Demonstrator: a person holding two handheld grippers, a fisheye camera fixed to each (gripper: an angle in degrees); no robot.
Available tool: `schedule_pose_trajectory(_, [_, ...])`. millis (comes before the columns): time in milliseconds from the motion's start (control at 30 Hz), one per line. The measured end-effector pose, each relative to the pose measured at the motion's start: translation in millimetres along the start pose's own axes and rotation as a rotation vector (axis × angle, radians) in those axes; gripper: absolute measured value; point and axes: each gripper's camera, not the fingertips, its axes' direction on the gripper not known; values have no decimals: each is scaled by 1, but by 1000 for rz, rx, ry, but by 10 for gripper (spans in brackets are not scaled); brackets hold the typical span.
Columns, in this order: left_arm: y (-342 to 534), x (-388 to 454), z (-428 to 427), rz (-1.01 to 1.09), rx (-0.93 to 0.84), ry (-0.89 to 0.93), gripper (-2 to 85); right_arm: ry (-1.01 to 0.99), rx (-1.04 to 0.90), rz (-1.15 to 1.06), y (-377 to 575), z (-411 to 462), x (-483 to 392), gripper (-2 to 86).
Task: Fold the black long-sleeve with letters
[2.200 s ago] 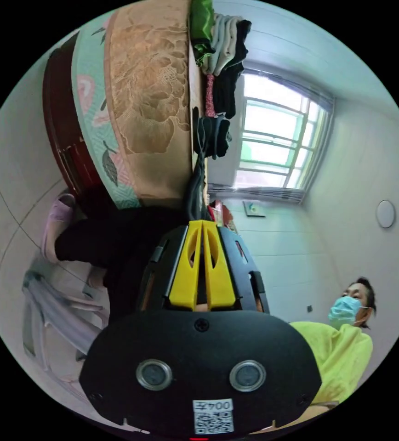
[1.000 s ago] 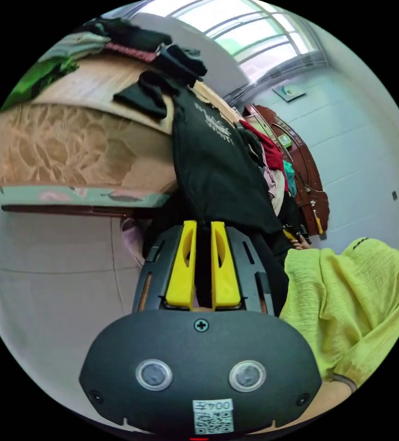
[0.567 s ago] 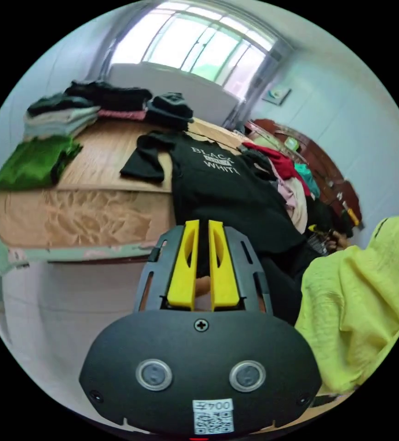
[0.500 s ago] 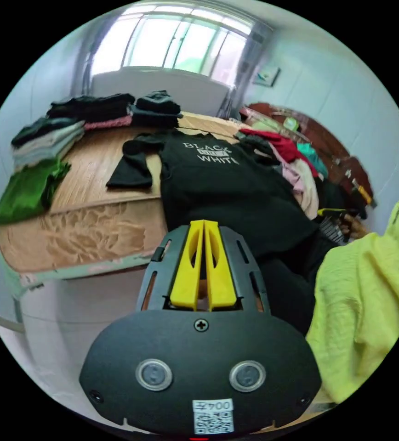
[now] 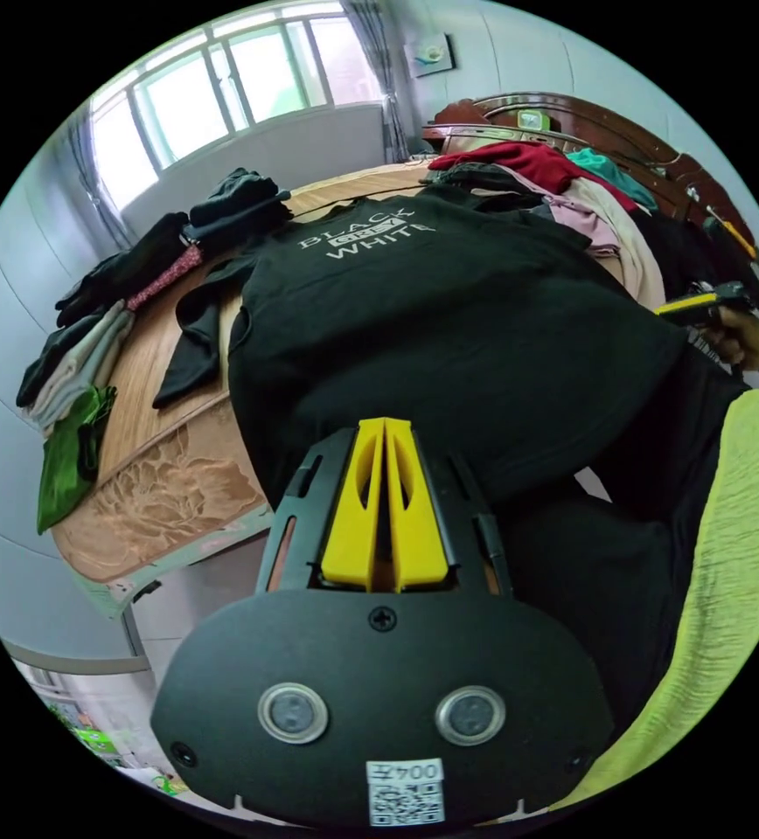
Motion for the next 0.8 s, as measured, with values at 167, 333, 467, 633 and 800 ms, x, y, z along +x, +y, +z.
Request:
schedule_pose_trajectory(167, [4,5,25,-52,6,-8,0,-245,276,346,-62,-26,123,100])
schedule_pose_trajectory(333, [5,-3,50,-75,-6,43,0,-112,243,442,-117,23,160,110])
schedule_pose_trajectory(467, [5,-4,65,-65,-17,34,0,-57,208,480,-142,62,171,113])
schedule_pose_trajectory(633, [1,-4,87,-71,-23,14,0,-73,234,477,-153,74,167,100])
schedule_pose_trajectory(800, [-2,-2,103,-75,-22,-15,0,-104,189,547,-170,99,178,74])
